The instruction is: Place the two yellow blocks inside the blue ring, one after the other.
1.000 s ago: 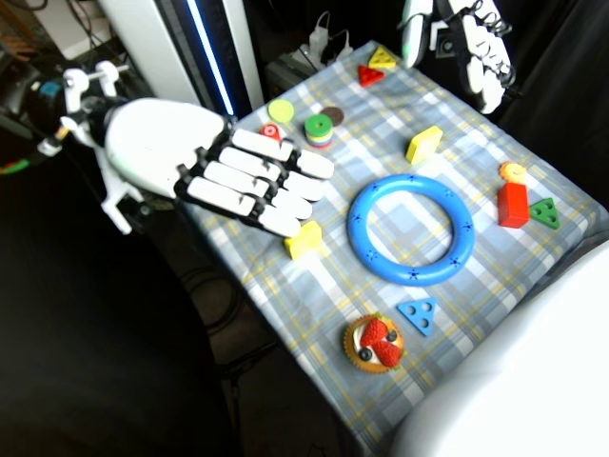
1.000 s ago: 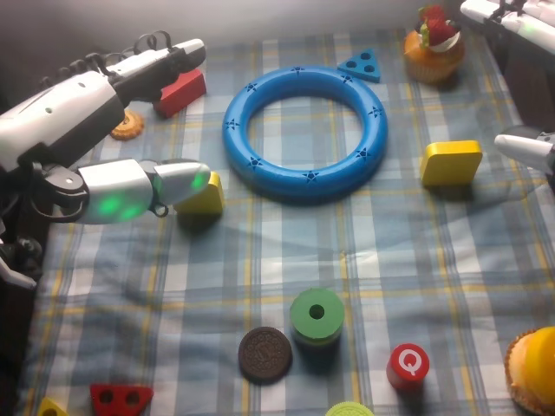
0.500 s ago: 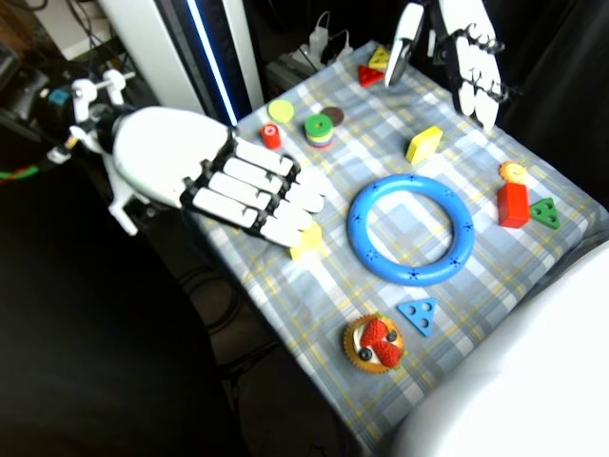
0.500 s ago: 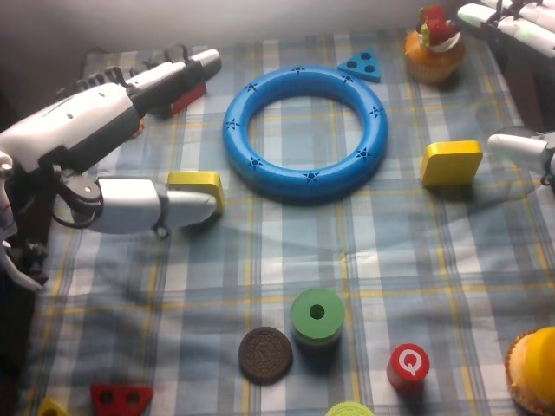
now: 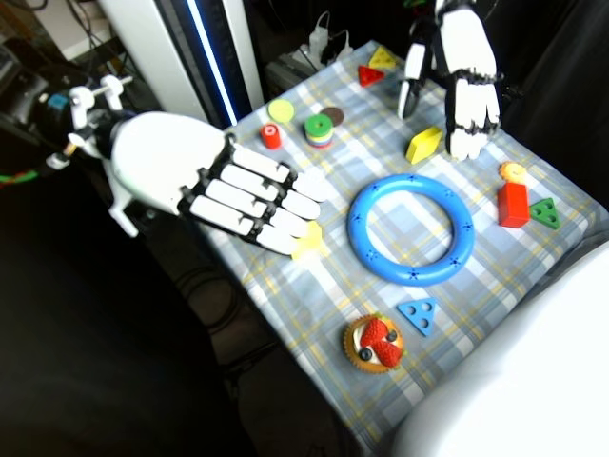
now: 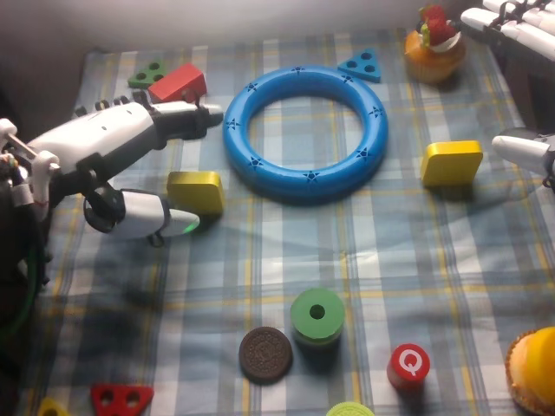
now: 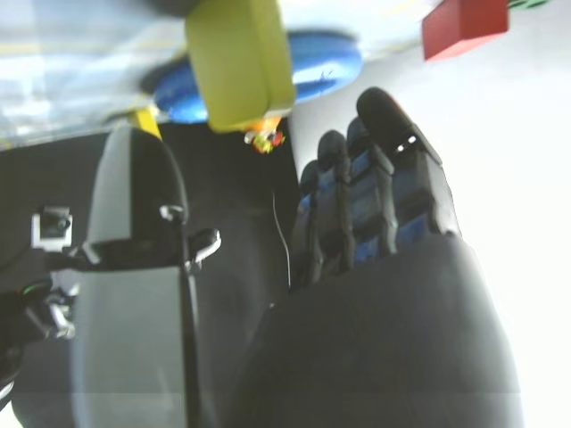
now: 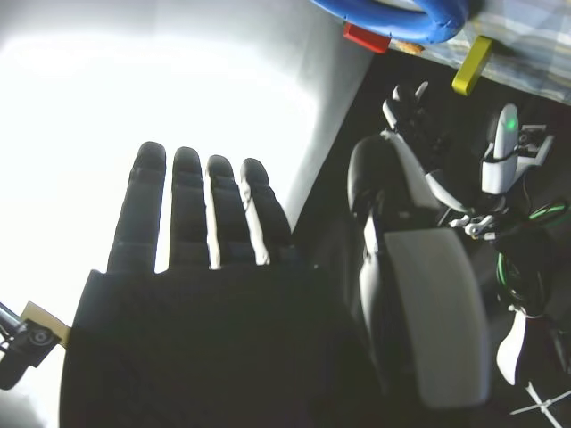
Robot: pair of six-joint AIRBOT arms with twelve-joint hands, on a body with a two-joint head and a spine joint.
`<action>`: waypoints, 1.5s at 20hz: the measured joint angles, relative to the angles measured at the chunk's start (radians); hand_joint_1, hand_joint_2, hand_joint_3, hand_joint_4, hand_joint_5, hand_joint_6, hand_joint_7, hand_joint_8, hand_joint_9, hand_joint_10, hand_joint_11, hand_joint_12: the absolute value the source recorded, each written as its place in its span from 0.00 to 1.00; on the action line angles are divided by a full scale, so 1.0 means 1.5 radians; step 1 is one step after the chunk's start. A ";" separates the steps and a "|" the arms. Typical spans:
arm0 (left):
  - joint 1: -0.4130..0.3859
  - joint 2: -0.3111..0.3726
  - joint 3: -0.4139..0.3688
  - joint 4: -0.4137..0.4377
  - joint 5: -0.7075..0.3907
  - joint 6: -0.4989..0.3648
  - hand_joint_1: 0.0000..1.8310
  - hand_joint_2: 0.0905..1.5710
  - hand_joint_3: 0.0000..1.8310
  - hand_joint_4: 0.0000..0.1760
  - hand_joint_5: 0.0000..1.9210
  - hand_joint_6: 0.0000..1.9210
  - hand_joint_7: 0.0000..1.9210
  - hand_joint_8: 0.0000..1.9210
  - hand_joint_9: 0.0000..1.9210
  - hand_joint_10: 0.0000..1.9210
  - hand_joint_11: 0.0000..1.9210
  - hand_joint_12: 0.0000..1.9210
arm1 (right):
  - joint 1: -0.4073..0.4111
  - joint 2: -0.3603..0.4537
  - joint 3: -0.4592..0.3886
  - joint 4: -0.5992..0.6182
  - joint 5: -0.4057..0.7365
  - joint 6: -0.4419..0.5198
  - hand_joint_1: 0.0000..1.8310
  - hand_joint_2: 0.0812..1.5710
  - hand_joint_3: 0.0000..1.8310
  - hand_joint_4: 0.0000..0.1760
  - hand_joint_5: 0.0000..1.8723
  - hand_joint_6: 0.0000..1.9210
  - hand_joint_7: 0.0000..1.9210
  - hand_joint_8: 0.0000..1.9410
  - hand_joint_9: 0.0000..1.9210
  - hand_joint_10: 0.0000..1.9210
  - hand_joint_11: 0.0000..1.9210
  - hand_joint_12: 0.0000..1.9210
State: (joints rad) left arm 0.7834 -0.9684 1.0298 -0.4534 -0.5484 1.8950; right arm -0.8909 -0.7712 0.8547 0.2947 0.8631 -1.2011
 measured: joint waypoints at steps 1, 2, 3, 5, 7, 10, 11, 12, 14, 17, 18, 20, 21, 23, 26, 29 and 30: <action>-0.003 -0.010 0.010 -0.010 0.012 0.006 0.63 0.67 0.00 0.07 0.20 0.01 0.25 0.01 0.16 0.08 0.00 0.60 | 0.000 0.000 0.000 0.000 0.001 0.001 0.29 0.82 0.00 0.00 0.00 0.00 0.00 0.00 0.00 0.00 0.00 0.00; -0.007 -0.019 0.021 -0.028 0.026 0.026 0.62 0.67 0.00 0.11 0.22 0.01 0.26 0.01 0.17 0.08 0.00 0.61 | 0.000 0.000 0.000 0.000 0.002 0.002 0.29 0.82 0.00 0.00 0.00 0.00 0.00 0.00 0.00 0.00 0.02 0.01; -0.010 -0.025 0.024 -0.046 0.030 0.049 0.61 0.68 0.00 0.12 0.23 0.02 0.27 0.01 0.18 0.08 0.00 0.61 | 0.000 0.000 0.000 0.001 0.002 0.003 0.28 0.82 0.00 0.07 0.00 0.00 0.00 0.00 0.00 0.00 0.02 0.01; -0.010 -0.033 0.030 -0.065 0.039 0.072 0.61 0.68 0.00 0.00 0.35 0.05 0.43 0.07 0.33 0.19 0.00 0.78 | -0.005 0.000 0.000 0.000 0.006 0.003 0.27 0.82 0.00 0.04 0.00 0.00 0.00 0.00 0.00 0.00 0.00 0.01; -0.011 -0.034 0.030 -0.070 0.037 0.076 0.67 0.73 0.00 0.00 0.42 0.50 0.48 0.67 0.38 0.71 0.14 0.98 | -0.005 -0.001 0.000 0.004 0.002 0.003 0.28 0.82 0.00 0.04 0.00 0.00 0.00 0.00 0.00 0.00 0.00 0.00; -0.014 -0.024 0.012 -0.064 0.023 0.076 0.63 0.70 0.00 0.00 0.50 0.52 0.49 0.95 0.50 0.99 0.52 1.00 | -0.008 -0.002 0.000 0.004 0.004 0.006 0.26 0.82 0.00 0.12 0.00 0.00 0.00 0.00 0.00 0.00 0.01 0.01; -0.014 -0.014 -0.001 -0.046 0.019 0.070 0.63 0.70 0.00 0.00 0.50 0.52 0.49 0.98 0.53 1.00 0.58 1.00 | -0.008 -0.003 0.000 0.007 0.004 0.008 0.26 0.82 0.00 0.09 0.00 0.00 0.00 0.00 0.00 0.00 0.01 0.01; -0.021 -0.008 -0.013 -0.026 0.008 0.061 0.63 0.69 0.00 0.00 0.51 0.51 0.49 0.98 0.55 1.00 0.60 1.00 | -0.008 -0.003 0.000 0.007 0.005 0.009 0.26 0.82 0.00 0.02 0.00 0.00 0.00 0.00 0.00 0.00 0.00 0.00; -0.034 0.001 -0.020 -0.005 -0.019 0.050 0.62 0.72 0.00 0.00 0.46 0.58 0.46 0.88 0.46 1.00 0.47 1.00 | -0.008 -0.003 0.000 0.005 0.005 0.010 0.28 0.82 0.00 0.08 0.00 0.00 0.00 0.00 0.00 0.00 0.00 0.00; -0.059 0.004 -0.015 0.005 -0.033 0.047 0.62 0.73 0.00 0.00 0.46 0.59 0.50 0.89 0.54 1.00 0.57 1.00 | -0.010 -0.003 0.000 0.009 0.005 0.010 0.27 0.82 0.00 0.14 0.00 0.00 0.00 0.00 0.00 0.00 0.00 0.00; -0.083 -0.009 -0.002 0.015 -0.027 0.046 0.62 0.72 0.00 0.00 0.47 0.58 0.51 0.95 0.59 1.00 0.62 1.00 | -0.010 -0.003 0.000 0.008 0.005 0.011 0.27 0.81 0.00 0.21 0.00 0.00 0.00 0.00 0.00 0.00 0.00 0.00; -0.126 -0.048 0.039 0.016 0.003 0.045 0.62 0.72 0.00 0.00 0.47 0.58 0.47 0.96 0.54 1.00 0.57 1.00 | -0.012 -0.003 0.000 0.007 0.008 0.013 0.27 0.81 0.00 0.19 0.00 0.00 0.00 0.00 0.00 0.00 0.00 0.00; -0.145 -0.070 0.062 0.012 0.024 0.046 0.65 0.76 0.00 0.00 0.42 0.55 0.43 0.86 0.50 0.98 0.51 1.00 | -0.012 -0.003 0.000 0.008 0.006 0.013 0.27 0.82 0.00 0.21 0.00 0.00 0.00 0.00 0.00 0.00 0.00 0.00; -0.181 -0.114 0.106 -0.014 0.072 0.072 0.61 0.74 0.00 0.00 0.44 0.61 0.50 0.87 0.58 0.99 0.62 1.00 | -0.012 -0.003 0.000 0.010 0.006 0.013 0.25 0.82 0.00 0.25 0.00 0.00 0.00 0.00 0.00 0.00 0.01 0.00; -0.207 -0.181 0.175 -0.062 0.120 0.086 0.62 0.72 0.00 0.00 0.46 0.59 0.48 0.95 0.60 1.00 0.66 1.00 | -0.012 -0.003 0.004 0.010 0.006 0.013 0.25 0.82 0.00 0.28 0.00 0.00 0.00 0.00 0.00 0.00 0.00 0.00; -0.214 -0.228 0.236 -0.130 0.168 0.137 0.60 0.71 0.00 0.00 0.48 0.57 0.50 1.00 0.63 1.00 0.69 1.00 | -0.012 -0.008 0.008 0.013 0.007 0.013 0.22 0.83 0.00 0.22 0.00 0.00 0.00 0.00 0.00 0.00 0.00 0.00; -0.214 -0.236 0.245 -0.149 0.172 0.155 0.65 0.74 0.01 0.00 0.42 0.56 0.45 0.82 0.40 0.92 0.39 1.00 | -0.013 -0.010 0.008 0.012 0.007 0.013 0.23 0.82 0.00 0.23 0.00 0.00 0.00 0.00 0.00 0.00 0.00 0.00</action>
State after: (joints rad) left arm 0.4629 -1.3228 1.3972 -0.6773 -0.2905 2.1273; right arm -0.9100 -0.7856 0.8673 0.3126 0.8734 -1.1820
